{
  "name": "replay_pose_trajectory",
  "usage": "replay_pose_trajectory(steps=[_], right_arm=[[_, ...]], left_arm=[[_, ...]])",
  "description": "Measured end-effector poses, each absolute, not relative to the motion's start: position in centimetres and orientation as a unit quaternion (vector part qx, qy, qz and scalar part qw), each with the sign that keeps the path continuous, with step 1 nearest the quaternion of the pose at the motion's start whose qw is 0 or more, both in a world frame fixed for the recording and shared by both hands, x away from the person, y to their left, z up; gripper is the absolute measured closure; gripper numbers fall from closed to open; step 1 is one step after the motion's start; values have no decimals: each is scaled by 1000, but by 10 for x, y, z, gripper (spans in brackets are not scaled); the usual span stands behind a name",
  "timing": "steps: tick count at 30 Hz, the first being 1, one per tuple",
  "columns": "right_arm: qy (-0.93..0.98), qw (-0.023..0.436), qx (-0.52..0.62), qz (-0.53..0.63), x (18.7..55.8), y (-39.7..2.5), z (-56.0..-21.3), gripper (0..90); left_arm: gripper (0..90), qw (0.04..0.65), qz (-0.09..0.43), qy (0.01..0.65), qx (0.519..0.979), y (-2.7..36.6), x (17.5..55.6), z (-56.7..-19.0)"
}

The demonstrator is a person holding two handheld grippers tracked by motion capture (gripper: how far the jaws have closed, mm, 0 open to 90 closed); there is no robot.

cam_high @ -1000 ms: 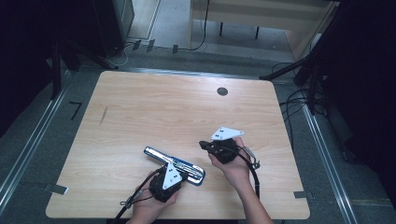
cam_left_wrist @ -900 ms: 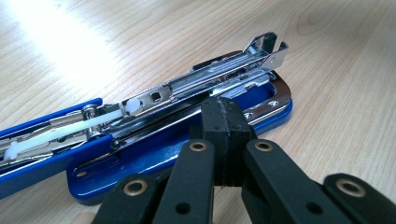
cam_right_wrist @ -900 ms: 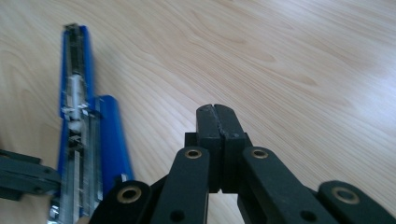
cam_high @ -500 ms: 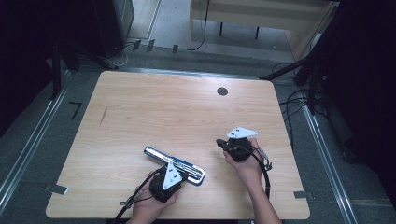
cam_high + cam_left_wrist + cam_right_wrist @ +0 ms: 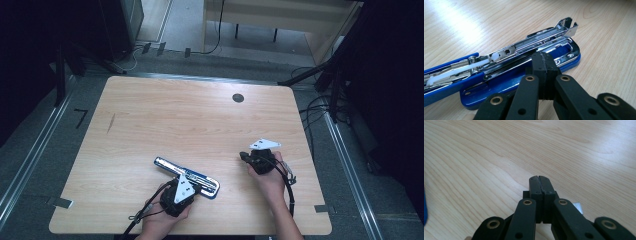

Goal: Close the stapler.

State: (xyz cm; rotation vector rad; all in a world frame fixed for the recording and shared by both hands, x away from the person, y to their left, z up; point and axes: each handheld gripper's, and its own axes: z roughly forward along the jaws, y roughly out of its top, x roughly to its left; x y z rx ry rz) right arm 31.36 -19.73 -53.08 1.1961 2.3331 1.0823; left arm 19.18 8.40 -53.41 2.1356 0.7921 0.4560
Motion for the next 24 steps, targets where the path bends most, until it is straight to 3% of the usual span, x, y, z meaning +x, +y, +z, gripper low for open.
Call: replay_pose_trajectory(steps=[24], right_arm=[[811,158,427,368,301,-227,-538,900]], left_arm=[[900,398,181,312,844,84,192,-534]])
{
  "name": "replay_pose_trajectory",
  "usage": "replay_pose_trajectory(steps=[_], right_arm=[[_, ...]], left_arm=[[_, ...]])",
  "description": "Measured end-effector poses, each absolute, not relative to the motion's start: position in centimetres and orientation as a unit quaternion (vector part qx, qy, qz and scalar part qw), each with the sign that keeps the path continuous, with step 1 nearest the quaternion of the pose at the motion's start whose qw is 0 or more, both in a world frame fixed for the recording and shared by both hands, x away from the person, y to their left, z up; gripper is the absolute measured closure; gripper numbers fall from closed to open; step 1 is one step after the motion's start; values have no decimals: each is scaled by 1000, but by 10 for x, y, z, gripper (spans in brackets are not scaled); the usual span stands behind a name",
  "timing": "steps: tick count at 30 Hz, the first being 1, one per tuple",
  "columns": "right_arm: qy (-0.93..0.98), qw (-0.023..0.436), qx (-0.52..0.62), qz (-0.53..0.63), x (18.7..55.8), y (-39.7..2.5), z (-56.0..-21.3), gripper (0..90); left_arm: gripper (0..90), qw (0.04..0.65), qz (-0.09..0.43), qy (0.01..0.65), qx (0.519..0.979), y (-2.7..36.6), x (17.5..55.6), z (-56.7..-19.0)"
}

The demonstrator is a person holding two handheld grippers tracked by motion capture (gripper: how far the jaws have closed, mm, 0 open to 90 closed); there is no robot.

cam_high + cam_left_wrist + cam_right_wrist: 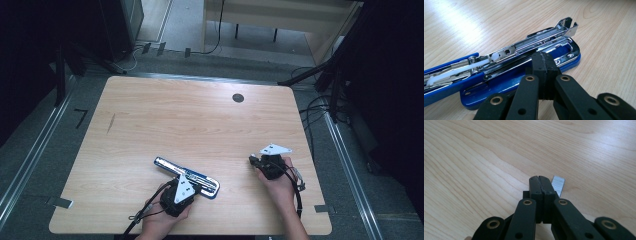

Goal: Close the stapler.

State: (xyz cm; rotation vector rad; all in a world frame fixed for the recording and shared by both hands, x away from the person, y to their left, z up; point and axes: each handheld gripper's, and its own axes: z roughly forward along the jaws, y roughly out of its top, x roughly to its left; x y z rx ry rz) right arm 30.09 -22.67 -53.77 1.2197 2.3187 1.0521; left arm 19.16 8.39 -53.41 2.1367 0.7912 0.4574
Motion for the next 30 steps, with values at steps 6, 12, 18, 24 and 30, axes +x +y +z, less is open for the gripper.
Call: replay_pose_trajectory(steps=[6,12,18,24,30], right_arm=[[807,161,433,367,298,-235,-539,900],[805,165,435,368,297,-243,-538,900],[799,167,430,385,298,-256,-527,885],[808,154,414,390,304,-265,-523,766],[834,176,373,366,309,-263,-522,775]], left_arm=[[900,397,180,312,844,84,192,-534],[900,397,181,312,844,84,192,-534],[900,398,181,312,844,84,192,-534],[900,398,181,313,843,84,192,-534],[900,398,180,313,843,84,191,-534]])
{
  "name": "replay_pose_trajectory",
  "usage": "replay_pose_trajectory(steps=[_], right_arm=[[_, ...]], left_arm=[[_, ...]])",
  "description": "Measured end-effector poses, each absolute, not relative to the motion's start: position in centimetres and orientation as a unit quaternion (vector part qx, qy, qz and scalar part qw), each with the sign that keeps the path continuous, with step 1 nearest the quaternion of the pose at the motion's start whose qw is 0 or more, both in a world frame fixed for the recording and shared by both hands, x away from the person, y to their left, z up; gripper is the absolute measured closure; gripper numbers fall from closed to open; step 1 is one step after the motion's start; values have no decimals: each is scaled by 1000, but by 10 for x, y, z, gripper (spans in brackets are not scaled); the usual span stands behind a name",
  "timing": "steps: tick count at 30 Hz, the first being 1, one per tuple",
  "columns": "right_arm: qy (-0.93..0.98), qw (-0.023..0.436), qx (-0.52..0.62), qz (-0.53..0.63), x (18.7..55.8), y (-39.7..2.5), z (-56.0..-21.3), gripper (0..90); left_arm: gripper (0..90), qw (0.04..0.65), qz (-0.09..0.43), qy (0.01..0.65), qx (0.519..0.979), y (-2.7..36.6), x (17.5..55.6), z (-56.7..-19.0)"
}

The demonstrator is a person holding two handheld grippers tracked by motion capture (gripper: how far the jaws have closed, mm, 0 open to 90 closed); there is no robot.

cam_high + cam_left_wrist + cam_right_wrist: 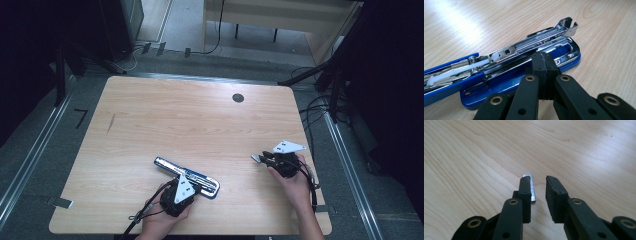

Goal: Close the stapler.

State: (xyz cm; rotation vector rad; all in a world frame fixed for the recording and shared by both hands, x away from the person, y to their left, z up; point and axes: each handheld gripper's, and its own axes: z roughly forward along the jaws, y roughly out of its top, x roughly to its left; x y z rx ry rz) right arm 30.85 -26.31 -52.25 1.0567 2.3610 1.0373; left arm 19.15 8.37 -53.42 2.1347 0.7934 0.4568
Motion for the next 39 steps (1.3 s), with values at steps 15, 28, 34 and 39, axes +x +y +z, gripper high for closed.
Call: replay_pose_trajectory(steps=[15,28,34,39], right_arm=[[845,143,371,357,316,-264,-529,786],[843,117,378,365,322,-263,-536,714],[845,108,375,366,322,-260,-538,788],[848,105,379,356,320,-258,-535,796]], left_arm=[[900,398,180,313,844,84,192,-534],[900,398,181,313,844,84,192,-534],[900,398,180,313,843,84,192,-534],[900,398,181,313,843,84,192,-534]])
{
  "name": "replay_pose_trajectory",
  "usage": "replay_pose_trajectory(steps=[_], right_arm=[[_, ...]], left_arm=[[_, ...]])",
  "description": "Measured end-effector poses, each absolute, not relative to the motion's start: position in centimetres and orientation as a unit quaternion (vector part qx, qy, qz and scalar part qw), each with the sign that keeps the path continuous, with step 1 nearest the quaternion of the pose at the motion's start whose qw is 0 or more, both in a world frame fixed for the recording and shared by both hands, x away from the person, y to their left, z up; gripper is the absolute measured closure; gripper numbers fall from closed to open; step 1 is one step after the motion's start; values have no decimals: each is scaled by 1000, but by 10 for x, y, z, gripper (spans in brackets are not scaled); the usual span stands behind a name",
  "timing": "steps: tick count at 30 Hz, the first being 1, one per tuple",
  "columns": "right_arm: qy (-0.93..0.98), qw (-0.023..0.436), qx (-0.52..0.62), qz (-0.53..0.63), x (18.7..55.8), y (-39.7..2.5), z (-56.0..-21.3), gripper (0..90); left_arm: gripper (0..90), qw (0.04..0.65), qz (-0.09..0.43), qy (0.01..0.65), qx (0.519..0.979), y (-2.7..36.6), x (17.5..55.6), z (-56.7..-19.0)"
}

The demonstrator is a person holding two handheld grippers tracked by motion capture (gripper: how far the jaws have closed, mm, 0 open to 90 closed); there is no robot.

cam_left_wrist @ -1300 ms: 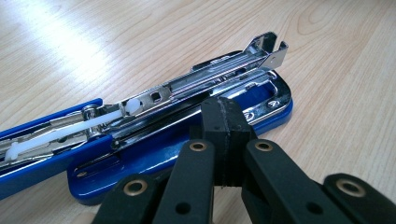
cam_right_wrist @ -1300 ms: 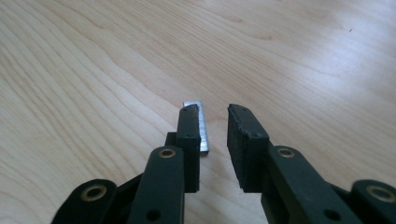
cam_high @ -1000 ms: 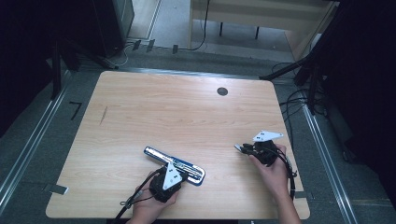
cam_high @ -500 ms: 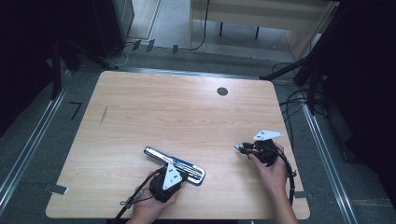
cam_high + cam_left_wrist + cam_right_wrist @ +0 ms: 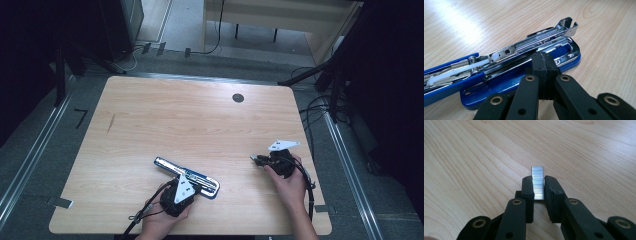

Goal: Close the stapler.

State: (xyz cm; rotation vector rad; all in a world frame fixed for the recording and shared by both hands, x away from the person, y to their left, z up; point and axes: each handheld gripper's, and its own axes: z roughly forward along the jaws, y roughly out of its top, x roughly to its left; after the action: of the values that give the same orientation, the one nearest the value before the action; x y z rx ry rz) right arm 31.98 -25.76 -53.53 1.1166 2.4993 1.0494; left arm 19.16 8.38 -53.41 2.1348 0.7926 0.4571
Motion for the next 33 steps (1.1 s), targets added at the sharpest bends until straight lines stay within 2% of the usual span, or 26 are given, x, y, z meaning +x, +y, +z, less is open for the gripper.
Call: replay_pose_trajectory(steps=[17,33], right_arm=[[846,127,361,371,296,-256,-512,797],[853,109,326,392,278,-225,-491,797]], left_arm=[[900,398,180,313,843,84,192,-534],[900,400,177,313,843,84,192,-534]])
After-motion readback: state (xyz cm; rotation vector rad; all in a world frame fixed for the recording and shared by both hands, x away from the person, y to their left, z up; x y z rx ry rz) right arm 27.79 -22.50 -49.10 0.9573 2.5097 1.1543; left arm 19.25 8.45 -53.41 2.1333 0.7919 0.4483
